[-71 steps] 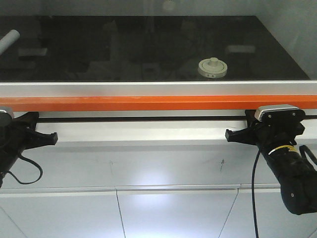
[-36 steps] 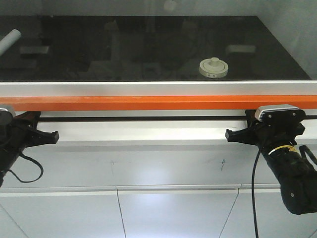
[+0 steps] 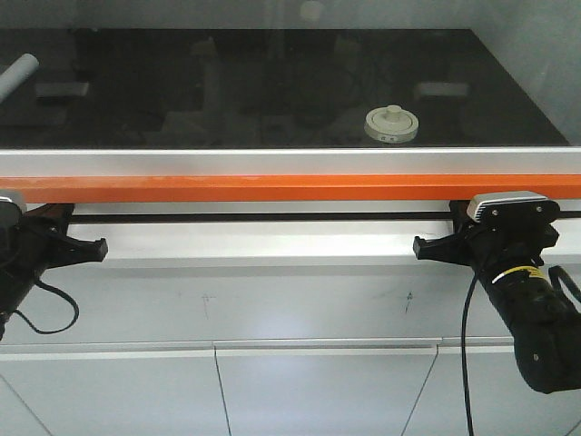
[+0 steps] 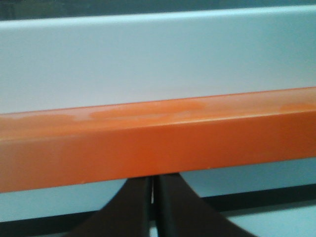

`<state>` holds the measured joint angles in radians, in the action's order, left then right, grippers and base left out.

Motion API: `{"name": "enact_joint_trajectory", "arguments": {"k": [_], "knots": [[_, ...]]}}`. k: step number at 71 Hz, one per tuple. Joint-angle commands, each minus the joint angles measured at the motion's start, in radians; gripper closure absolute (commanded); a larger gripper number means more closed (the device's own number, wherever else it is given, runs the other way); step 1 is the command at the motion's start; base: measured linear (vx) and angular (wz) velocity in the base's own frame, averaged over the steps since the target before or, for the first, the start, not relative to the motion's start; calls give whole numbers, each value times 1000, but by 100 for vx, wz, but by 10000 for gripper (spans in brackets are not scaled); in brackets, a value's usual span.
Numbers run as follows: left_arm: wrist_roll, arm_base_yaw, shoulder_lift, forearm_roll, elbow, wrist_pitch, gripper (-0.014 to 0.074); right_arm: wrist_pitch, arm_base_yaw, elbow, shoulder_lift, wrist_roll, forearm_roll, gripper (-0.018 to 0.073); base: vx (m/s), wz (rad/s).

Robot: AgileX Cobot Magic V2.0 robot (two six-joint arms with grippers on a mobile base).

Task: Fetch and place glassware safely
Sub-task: 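Push the orange handle upward with both grippers to lift the window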

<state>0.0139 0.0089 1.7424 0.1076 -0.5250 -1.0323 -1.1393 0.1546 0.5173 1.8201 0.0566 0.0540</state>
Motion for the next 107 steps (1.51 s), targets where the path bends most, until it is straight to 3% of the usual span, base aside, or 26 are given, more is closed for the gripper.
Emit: {"name": "enact_joint_trajectory", "arguments": {"k": [1, 57, 107], "knots": [[7, -5, -62, -12, -58, -242, 597, -204, 0, 22, -35, 6, -4, 560, 0, 0], [7, -5, -105, -12, -58, -255, 597, -204, 0, 28, -90, 10, -5, 560, 0, 0], [7, -5, -195, -17, -59, -233, 597, -154, 0, 189, -103, 6, -62, 560, 0, -2]]}}
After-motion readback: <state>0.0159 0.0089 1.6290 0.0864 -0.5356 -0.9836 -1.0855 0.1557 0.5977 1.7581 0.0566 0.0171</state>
